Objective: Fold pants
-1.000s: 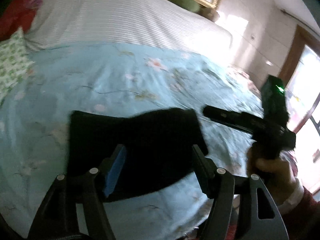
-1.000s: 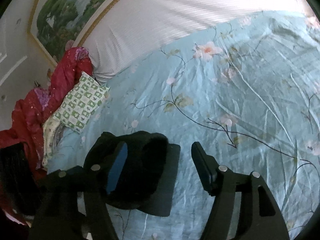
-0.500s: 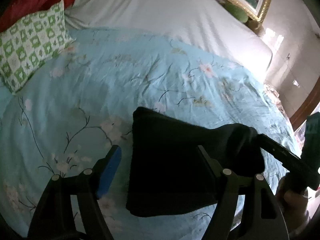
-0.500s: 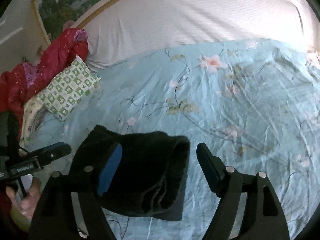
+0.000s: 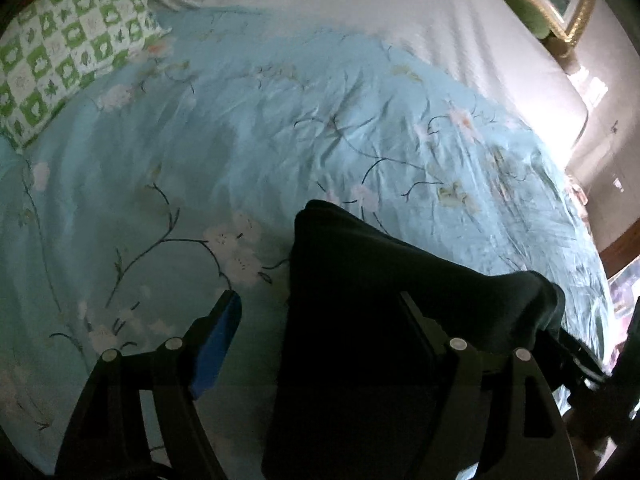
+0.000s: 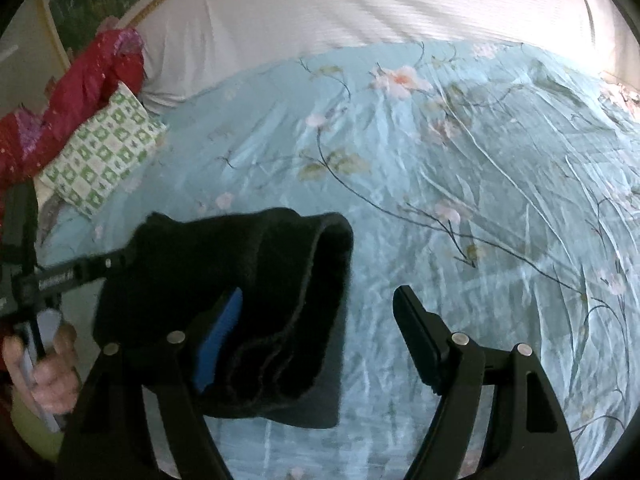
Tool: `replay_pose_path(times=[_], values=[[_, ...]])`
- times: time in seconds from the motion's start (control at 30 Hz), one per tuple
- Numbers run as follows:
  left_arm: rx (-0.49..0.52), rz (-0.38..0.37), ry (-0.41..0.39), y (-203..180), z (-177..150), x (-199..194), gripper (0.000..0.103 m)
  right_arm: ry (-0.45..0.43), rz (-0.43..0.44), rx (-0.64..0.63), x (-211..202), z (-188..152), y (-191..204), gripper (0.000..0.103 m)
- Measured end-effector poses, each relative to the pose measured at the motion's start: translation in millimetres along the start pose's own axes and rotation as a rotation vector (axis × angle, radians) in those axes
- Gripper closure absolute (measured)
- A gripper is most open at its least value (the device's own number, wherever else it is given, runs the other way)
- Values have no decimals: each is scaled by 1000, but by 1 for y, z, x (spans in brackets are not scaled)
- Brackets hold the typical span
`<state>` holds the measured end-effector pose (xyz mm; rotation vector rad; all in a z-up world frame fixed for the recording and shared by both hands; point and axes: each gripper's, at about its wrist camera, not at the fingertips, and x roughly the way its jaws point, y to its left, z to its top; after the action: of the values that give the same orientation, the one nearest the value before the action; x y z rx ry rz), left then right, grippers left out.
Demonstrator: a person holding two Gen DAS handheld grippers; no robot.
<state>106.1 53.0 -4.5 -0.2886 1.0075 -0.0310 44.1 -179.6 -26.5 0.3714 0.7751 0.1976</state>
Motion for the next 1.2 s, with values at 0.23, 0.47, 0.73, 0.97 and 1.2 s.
replay_pose_path(times=[0.23, 0.47, 0.73, 0.97, 1.2], values=[[14, 39, 25, 1, 6, 20, 24, 13, -1, 8, 24, -1, -15, 25], [-10, 1, 42, 8, 2, 14, 24, 36, 64, 40, 25, -5, -24, 25], [-11, -60, 35, 15, -19, -18, 26, 86, 228, 170, 18, -9, -33, 27], [-7, -85, 78, 18, -34, -5, 24, 110, 291, 163, 25, -24, -35, 32], [-32, -121, 91, 22, -36, 8, 34, 129, 369, 201, 35, -25, -44, 34]])
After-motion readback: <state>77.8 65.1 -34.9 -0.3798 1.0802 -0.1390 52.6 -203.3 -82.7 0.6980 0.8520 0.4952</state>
